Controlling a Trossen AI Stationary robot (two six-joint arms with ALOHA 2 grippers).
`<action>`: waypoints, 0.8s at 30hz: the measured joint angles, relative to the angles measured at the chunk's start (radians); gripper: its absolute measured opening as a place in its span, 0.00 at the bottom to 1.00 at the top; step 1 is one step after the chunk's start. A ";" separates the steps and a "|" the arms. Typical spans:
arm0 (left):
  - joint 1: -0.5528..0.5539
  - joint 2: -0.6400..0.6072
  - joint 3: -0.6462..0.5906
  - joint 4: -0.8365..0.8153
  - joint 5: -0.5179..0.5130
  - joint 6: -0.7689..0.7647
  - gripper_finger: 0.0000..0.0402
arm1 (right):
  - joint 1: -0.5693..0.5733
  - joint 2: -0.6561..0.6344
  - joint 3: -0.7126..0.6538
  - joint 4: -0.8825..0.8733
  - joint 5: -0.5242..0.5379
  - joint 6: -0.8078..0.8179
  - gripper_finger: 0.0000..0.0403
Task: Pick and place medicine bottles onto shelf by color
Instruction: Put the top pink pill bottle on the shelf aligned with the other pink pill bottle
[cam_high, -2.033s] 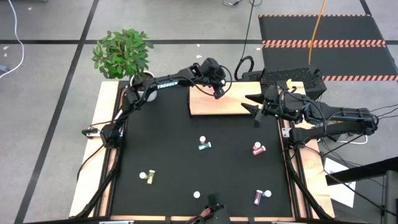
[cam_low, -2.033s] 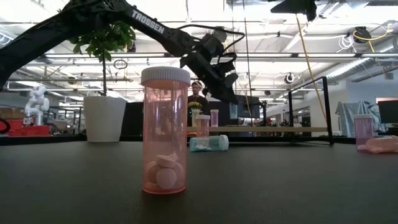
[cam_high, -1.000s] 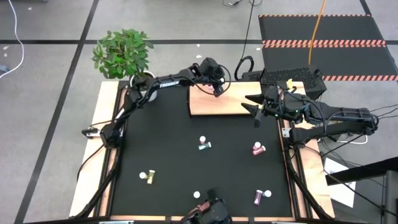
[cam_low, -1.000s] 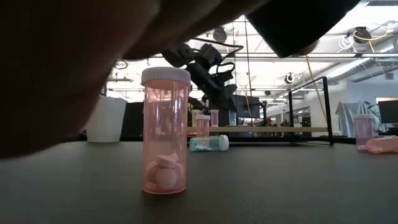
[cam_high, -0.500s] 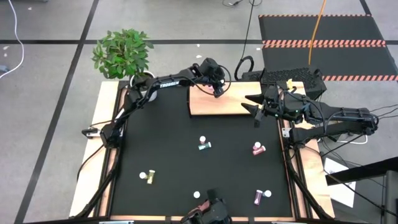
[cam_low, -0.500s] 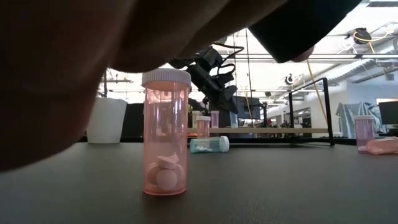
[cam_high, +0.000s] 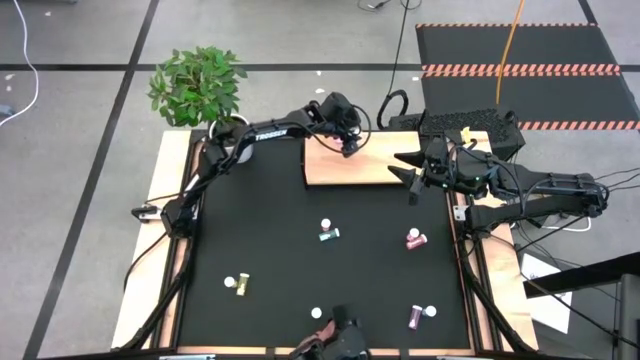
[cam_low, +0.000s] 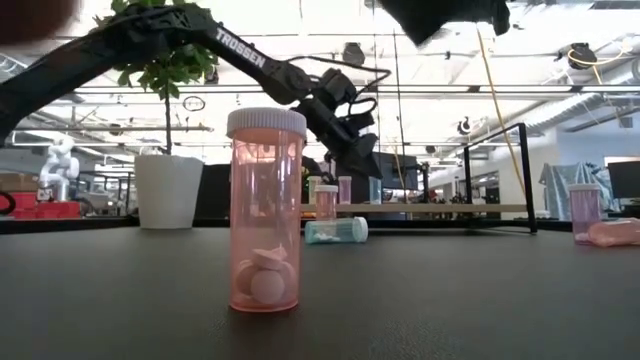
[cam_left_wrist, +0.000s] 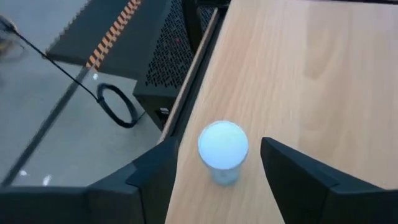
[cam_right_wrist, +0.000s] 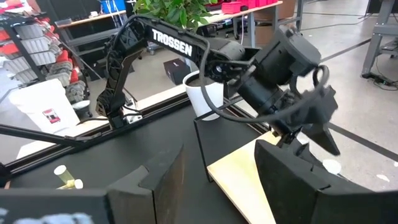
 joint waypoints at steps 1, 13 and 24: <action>-0.002 -0.010 0.000 -0.019 -0.002 0.015 0.59 | 0.000 -0.002 0.000 0.000 0.000 0.000 0.47; -0.085 -0.207 0.001 -0.148 -0.059 0.001 0.68 | -0.008 -0.020 0.000 0.001 -0.001 -0.009 0.47; -0.226 -0.412 0.002 -0.286 -0.145 -0.256 0.69 | -0.031 -0.014 0.000 -0.146 -0.069 0.123 0.47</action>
